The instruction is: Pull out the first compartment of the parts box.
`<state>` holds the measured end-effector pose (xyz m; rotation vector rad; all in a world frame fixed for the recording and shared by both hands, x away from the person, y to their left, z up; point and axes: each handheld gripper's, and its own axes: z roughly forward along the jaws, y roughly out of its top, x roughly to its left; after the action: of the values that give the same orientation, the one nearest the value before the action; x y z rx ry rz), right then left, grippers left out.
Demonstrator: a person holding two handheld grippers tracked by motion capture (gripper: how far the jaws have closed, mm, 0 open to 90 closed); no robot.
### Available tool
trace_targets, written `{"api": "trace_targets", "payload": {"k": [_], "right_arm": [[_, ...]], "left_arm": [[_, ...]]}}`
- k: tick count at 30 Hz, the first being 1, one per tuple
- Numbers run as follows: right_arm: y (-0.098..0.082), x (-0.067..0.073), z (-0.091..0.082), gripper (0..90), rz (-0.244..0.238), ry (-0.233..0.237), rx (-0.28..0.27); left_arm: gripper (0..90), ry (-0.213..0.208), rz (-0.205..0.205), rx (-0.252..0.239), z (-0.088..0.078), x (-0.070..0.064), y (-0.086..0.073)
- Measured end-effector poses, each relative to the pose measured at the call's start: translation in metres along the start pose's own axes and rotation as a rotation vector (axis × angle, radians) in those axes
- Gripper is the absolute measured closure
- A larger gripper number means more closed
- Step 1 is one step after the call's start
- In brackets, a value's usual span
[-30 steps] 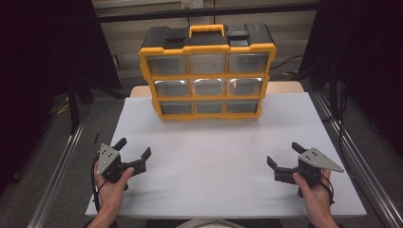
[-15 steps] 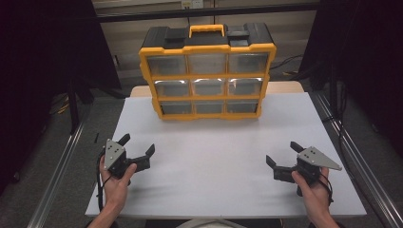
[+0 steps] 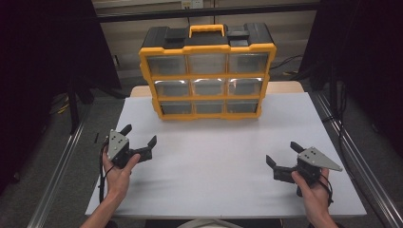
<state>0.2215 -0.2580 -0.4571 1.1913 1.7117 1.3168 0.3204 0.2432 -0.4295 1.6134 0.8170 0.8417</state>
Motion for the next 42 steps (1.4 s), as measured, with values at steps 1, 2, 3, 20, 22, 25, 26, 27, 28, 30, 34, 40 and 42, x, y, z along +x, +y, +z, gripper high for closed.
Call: {"api": "trace_targets", "payload": {"k": [1, 2, 3, 20, 22, 25, 26, 27, 28, 30, 34, 40, 42], "right_arm": [[0.0, 0.0, -0.001, 1.0, -0.001, 0.002, 0.002], [0.0, 0.0, -0.001, 0.9, -0.002, 0.003, 0.001], [0.0, 0.0, -0.001, 0.9, 0.002, 0.0, -0.005], [-0.001, 0.0, -0.004, 0.6, 0.002, 0.003, -0.005], [-0.001, 0.0, -0.004, 0.7, 0.002, 0.004, -0.005], [-0.001, 0.0, -0.004, 0.7, 0.004, 0.01, -0.002], [-0.001, 0.0, -0.004, 0.6, 0.005, 0.01, 0.001], [-0.001, 0.0, -0.004, 0.6, 0.005, 0.01, 0.001], [-0.001, 0.0, -0.004, 0.6, 0.006, 0.006, -0.001], [-0.001, -0.001, -0.004, 0.5, 0.012, 0.006, -0.002], [-0.001, -0.001, -0.006, 0.5, 0.018, 0.003, -0.004], [-0.001, -0.001, -0.005, 0.5, 0.009, 0.01, -0.005], [-0.001, -0.001, -0.005, 0.5, 0.008, 0.01, -0.005]], "left_arm": [[2.9, -0.002, -0.002, 0.007, 0.001, 0.0, 0.002], [2.9, 0.005, -0.003, -0.005, 0.003, 0.0, 0.003], [2.9, 0.002, -0.004, -0.006, 0.005, 0.0, 0.005], [1.0, -0.05, 0.192, 0.048, 0.041, -0.003, 0.02], [0.9, -0.026, 0.212, 0.036, 0.046, -0.003, 0.027], [0.9, -0.017, 0.249, 0.025, 0.052, -0.003, 0.036], [1.0, -0.018, 0.264, 0.018, 0.054, -0.003, 0.039], [1.0, -0.023, 0.263, 0.015, 0.055, -0.004, 0.042], [1.0, -0.026, 0.276, 0.013, 0.056, -0.004, 0.044], [1.0, -0.036, 0.287, 0.004, 0.058, -0.006, 0.049], [4.5, -0.032, 0.307, -0.031, 0.057, -0.009, 0.063], [4.6, 0.008, 0.402, -0.055, 0.061, -0.008, 0.077], [4.7, 0.029, 0.436, -0.064, 0.063, -0.007, 0.081]]}}
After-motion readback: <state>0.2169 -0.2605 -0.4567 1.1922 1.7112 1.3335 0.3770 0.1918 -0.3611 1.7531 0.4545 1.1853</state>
